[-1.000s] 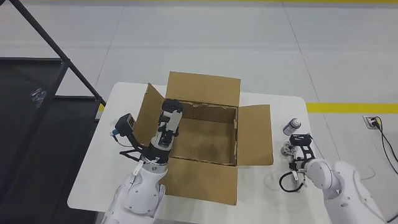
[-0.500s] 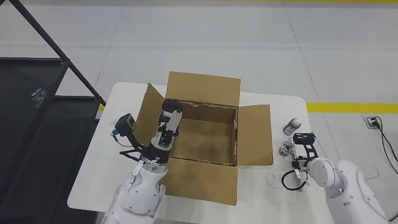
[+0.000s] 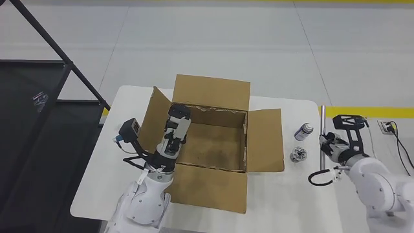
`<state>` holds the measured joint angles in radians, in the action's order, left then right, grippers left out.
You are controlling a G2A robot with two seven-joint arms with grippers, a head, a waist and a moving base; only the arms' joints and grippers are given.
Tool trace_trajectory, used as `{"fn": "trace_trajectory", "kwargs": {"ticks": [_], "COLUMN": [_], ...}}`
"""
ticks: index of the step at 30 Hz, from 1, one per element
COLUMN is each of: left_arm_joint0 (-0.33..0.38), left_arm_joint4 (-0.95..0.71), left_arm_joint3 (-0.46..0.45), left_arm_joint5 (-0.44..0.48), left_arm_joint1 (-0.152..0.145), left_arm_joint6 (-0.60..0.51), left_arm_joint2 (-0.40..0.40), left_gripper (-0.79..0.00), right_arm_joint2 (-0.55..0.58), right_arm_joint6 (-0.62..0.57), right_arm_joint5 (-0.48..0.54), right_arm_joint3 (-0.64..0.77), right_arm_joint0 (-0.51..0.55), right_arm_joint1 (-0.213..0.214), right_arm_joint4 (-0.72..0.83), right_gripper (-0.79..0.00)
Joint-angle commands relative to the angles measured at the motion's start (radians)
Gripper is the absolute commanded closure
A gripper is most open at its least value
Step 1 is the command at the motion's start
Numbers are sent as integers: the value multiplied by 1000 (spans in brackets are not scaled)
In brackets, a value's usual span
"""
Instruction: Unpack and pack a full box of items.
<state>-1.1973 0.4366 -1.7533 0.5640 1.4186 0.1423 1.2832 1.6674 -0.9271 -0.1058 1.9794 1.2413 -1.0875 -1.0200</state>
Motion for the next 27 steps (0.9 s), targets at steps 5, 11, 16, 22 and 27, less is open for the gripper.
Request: {"fn": "trace_trajectory", "kwargs": {"ticks": [5, 11, 16, 22, 27], "left_arm_joint0": [-65, -160, -247, -342, -382], "left_arm_joint4": [-2, 21, 29, 30, 10], "left_arm_joint3": [-95, -192, -260, -316, -333], "left_arm_joint5": [-3, -3, 10, 24, 38], "left_arm_joint1": [-11, -20, -24, -26, -26], "left_arm_joint6": [22, 69, 126, 188, 216], "left_arm_joint2": [96, 195, 262, 334, 363], "left_gripper": [-785, -785, -785, -785, -785], "right_arm_joint2": [-76, -284, -524, -784, -941], "right_arm_joint6": [1, -39, -52, -18, 31], "right_arm_joint5": [76, 155, 178, 196, 228], "right_arm_joint3": [153, 137, 4, -220, -374], "right_arm_joint0": [-48, -216, -413, -611, -701], "right_arm_joint1": [-2, -12, -43, -104, -155], "right_arm_joint4": [52, 56, 25, 8, -19], "right_gripper": [0, 0, 0, 0, 0]}}
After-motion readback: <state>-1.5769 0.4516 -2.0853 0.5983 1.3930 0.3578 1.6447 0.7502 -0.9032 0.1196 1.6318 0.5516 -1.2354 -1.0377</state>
